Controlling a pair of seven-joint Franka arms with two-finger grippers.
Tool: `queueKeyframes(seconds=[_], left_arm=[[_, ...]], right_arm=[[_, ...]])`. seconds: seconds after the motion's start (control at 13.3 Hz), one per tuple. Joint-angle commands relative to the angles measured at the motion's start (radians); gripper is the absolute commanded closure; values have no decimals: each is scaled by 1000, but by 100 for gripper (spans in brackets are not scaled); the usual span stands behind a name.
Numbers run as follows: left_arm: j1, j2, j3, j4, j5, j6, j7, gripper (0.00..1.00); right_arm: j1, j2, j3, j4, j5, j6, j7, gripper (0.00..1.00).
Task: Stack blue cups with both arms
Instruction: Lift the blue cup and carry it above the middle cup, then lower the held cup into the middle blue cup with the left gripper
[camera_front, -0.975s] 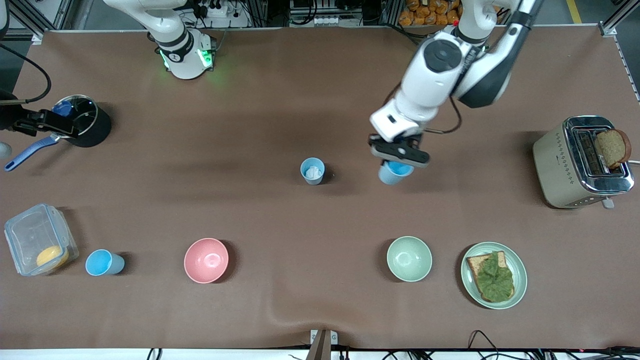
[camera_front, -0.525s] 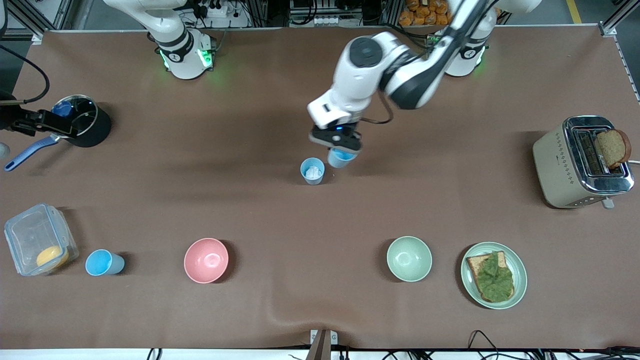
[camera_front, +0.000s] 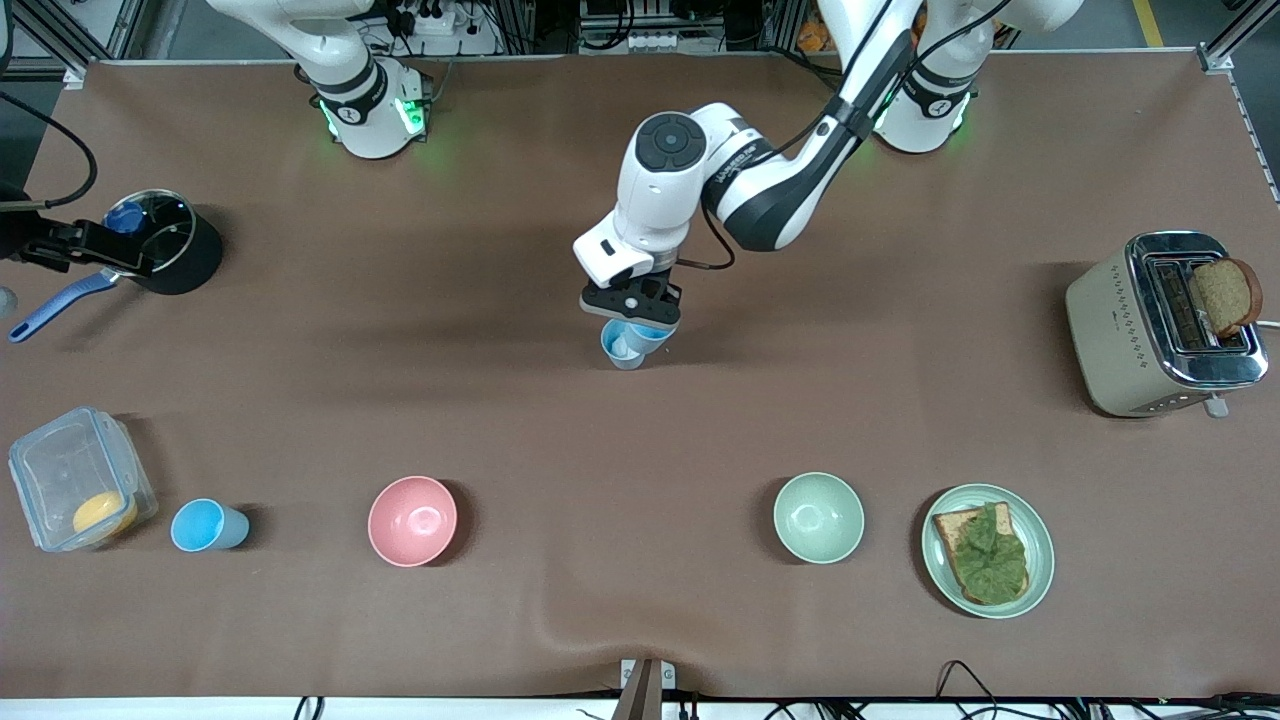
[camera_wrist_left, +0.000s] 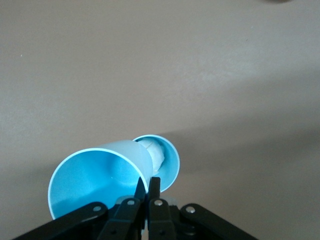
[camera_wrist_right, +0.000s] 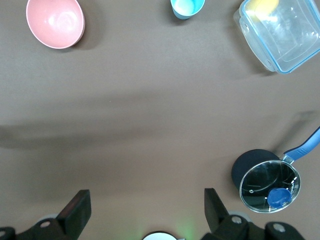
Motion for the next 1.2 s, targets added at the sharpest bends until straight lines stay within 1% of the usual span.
queueKeyframes(seconds=[0.0, 0.45, 0.6, 0.97, 1.12], left_arm=[[-48, 37, 24, 59, 25, -22, -64, 100], [-68, 61, 38, 66, 27, -22, -86, 100], [-69, 62, 38, 67, 27, -22, -121, 100], [-77, 65, 38, 70, 30, -22, -125, 100], [-78, 67, 49, 70, 30, -22, -125, 99]], right_arm=[[-28, -7, 22, -8, -13, 0, -10, 0], [-30, -7, 22, -8, -11, 0, -11, 0], [-31, -7, 22, -8, -11, -2, -11, 0], [-31, -6, 22, -10, -11, -2, -11, 0], [-31, -6, 22, -10, -11, -2, -11, 0]])
